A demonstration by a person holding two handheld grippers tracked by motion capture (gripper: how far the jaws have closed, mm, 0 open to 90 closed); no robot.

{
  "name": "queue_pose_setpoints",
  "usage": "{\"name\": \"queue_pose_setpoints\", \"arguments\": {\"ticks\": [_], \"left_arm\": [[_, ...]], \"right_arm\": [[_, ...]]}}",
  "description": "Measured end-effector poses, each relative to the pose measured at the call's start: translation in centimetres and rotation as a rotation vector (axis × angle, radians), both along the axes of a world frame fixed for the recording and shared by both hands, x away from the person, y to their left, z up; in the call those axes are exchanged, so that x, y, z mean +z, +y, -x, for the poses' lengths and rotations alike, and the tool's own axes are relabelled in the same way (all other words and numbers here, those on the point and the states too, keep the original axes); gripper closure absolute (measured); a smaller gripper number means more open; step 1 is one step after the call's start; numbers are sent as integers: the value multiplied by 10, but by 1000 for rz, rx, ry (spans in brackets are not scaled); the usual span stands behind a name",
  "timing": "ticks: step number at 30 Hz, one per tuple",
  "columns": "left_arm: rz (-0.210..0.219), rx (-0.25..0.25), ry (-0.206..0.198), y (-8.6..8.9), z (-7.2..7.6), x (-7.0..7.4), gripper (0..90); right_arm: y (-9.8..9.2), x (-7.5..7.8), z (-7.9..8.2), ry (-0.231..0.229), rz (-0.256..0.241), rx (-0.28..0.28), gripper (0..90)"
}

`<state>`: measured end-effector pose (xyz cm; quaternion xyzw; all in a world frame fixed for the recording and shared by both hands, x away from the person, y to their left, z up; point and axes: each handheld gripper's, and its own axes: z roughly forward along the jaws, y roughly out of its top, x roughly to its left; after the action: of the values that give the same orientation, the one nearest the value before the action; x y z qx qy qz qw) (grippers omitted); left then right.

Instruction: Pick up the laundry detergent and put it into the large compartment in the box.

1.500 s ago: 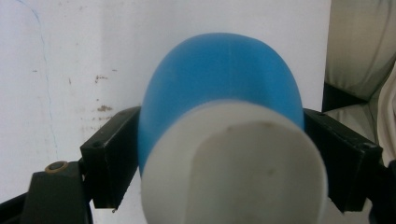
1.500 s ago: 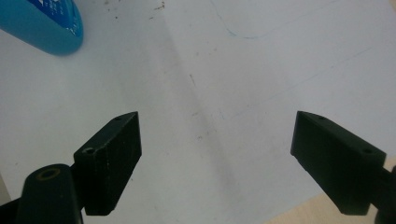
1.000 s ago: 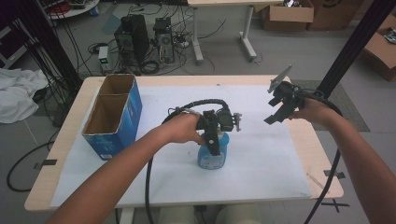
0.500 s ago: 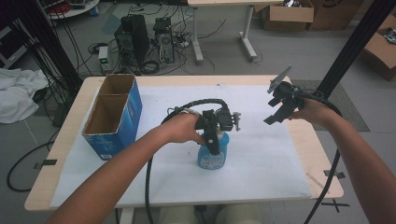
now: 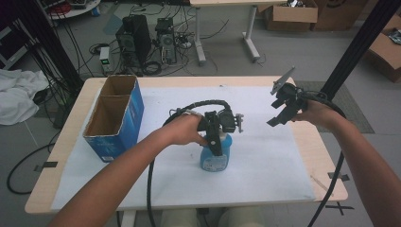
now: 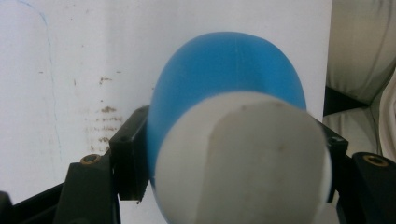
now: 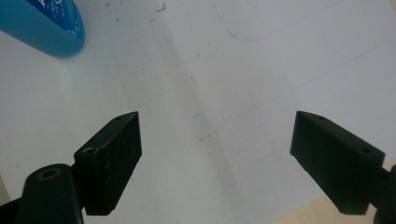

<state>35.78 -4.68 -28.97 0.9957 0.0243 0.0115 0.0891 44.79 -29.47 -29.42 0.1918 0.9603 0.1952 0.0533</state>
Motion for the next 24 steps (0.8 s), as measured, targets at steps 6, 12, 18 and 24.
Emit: {"name": "queue_pose_setpoints", "arguments": {"ticks": [6,12,18,24], "left_arm": [[6,4,-6,1,-1,0,335],[9,-2,-3,1,-1,0,364],[12,-4,-2,1,-1,0,370],[12,-9,-7,1,-1,1,372]], "right_arm": [[0,0,0,3,0,1,166],[0,0,0,2,0,2,167],[0,-1,0,3,-1,3,167],[0,-1,0,4,-1,3,167]]}}
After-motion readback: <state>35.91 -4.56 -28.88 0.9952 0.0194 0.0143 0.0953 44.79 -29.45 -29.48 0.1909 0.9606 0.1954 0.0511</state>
